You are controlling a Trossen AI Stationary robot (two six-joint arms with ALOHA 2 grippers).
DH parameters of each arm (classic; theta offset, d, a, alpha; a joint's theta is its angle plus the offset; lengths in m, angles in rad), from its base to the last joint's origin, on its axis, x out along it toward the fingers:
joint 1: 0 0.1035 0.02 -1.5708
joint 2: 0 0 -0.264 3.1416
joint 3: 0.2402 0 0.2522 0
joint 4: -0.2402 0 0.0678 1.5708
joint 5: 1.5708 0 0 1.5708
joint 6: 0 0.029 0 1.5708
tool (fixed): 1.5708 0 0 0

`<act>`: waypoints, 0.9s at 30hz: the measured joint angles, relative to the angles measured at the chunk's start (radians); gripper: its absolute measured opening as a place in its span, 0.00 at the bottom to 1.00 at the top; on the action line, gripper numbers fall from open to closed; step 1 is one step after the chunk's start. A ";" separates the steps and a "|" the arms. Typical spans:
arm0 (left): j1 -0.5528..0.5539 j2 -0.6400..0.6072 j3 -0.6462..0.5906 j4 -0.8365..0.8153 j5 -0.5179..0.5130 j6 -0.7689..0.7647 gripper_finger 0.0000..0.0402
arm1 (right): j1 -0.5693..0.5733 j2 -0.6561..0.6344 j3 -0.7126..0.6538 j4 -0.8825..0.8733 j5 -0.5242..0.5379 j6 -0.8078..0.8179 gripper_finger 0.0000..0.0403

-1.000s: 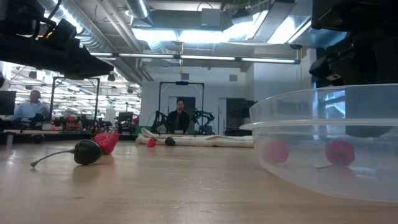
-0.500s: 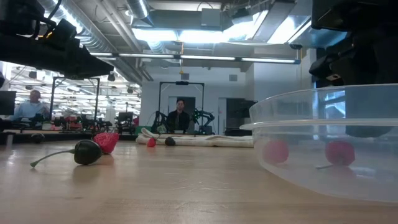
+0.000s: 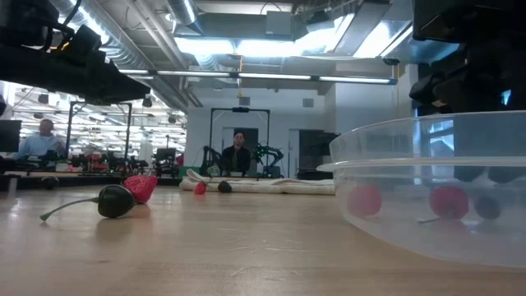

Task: Pick and placing Produce into tupperware
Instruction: Put the middle pink peach into the transparent bin

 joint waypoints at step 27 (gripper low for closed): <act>0.000 0.000 0.000 0.000 0.000 0.000 0.59 | 0.201 -0.169 0.139 -0.708 -0.024 1.175 0.44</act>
